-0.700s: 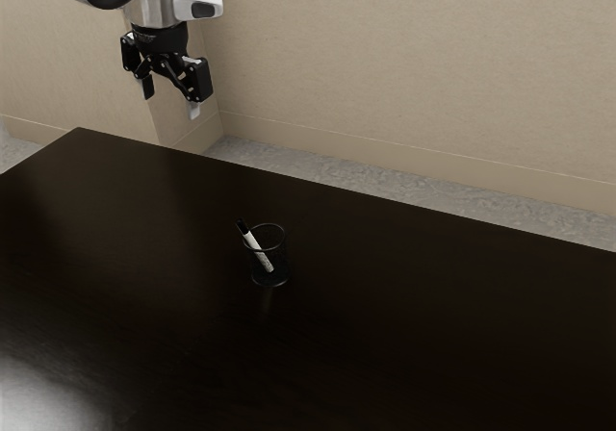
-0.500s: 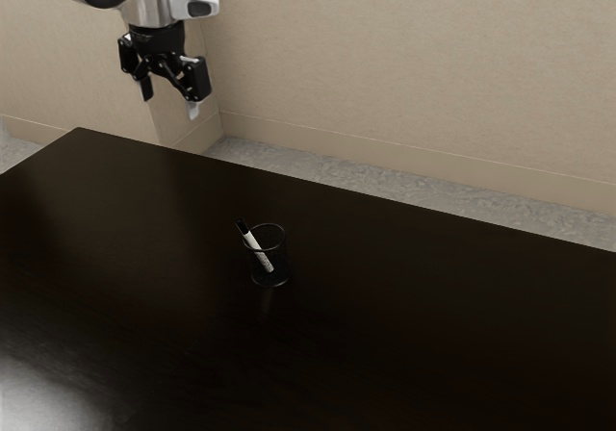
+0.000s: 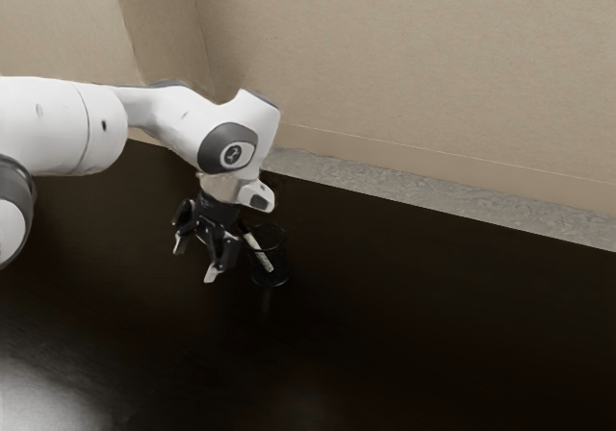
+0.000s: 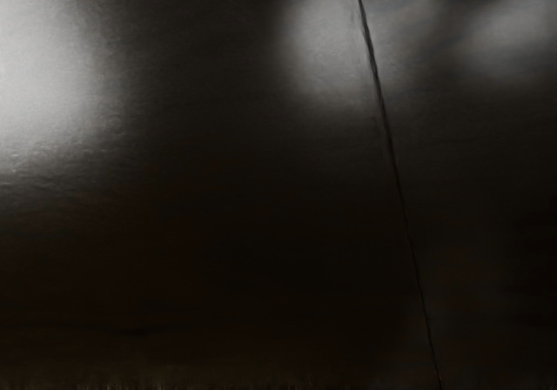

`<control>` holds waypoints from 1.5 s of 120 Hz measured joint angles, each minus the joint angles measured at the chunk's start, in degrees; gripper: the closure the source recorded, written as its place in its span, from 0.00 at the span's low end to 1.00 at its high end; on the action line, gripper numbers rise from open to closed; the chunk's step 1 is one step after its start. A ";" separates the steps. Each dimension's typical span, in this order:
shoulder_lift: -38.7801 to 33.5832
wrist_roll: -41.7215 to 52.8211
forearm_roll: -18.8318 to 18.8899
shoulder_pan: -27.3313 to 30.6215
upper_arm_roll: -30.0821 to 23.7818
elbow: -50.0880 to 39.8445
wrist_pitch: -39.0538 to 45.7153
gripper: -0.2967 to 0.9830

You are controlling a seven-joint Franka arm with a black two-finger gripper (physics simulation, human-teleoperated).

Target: Take the marker out of the pen holder and place it to the left of the pen holder.

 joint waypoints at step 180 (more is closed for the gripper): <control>14.87 47.63 24.09 -8.52 3.97 14.03 5.07 0.50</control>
